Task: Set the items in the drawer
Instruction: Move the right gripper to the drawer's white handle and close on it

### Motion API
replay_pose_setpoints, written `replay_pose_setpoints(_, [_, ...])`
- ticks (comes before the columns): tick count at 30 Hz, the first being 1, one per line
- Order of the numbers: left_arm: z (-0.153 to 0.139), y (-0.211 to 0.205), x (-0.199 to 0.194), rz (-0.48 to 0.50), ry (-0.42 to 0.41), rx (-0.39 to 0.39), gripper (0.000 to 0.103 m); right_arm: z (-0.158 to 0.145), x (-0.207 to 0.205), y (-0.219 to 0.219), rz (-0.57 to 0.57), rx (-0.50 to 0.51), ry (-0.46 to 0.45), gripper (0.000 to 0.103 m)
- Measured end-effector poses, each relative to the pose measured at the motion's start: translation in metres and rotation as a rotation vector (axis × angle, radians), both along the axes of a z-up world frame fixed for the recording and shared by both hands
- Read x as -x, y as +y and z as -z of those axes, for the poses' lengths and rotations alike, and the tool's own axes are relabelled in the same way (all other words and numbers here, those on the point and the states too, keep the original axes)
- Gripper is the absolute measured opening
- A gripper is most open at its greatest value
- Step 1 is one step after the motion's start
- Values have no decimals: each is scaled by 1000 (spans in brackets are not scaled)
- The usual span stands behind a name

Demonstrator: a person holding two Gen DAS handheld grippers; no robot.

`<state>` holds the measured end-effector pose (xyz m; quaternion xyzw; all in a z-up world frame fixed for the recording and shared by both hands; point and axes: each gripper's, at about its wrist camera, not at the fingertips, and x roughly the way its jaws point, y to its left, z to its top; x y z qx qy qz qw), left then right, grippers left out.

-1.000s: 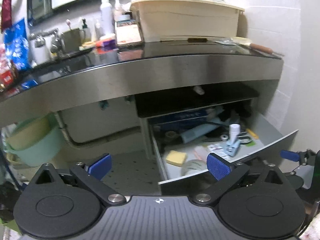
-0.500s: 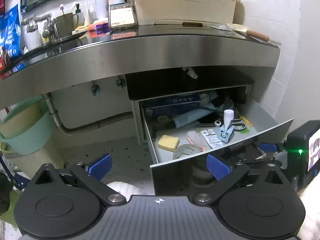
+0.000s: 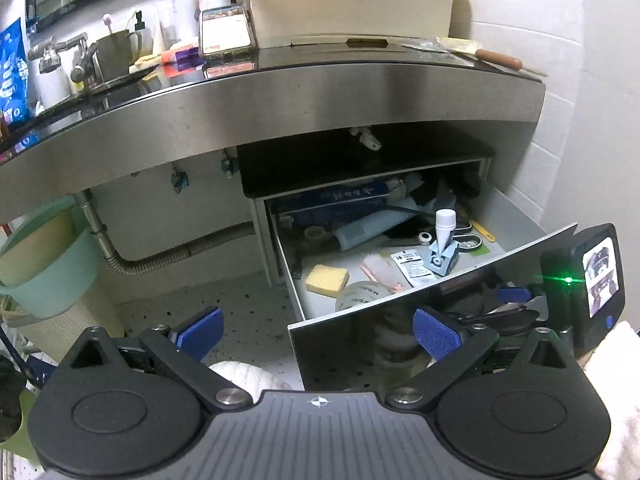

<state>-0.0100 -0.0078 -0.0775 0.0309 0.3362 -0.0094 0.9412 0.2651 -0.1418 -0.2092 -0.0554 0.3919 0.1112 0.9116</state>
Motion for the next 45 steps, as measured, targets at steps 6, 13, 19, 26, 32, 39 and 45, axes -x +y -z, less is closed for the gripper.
replay_pose_setpoints(6, [1, -2, -2, 15, 25, 39, 102, 2, -3, -1, -6, -2, 13, 82])
replay_pose_setpoints(13, [-1, -7, 0, 41, 17, 55, 102, 3, -6, -2, -10, -4, 25, 89])
replay_pose_setpoints(19, [-4, -9, 0, 49, 13, 51, 102, 2, -10, -2, -11, -1, 34, 100])
replay_pose_setpoints(26, [-4, -11, 0, 60, 11, 53, 102, 2, -15, -3, -13, 1, 44, 100])
replay_pose_setpoints(32, [-4, -10, 2, 49, 7, 49, 102, 2, -19, -3, -14, 4, 54, 100])
replay_pose_setpoints(39, [-4, -3, 0, 24, 8, 55, 102, 6, -32, -2, -18, 6, 55, 100])
replay_pose_setpoints(45, [-3, -3, -2, 22, 12, 64, 102, 5, -39, 0, -18, 9, 63, 100])
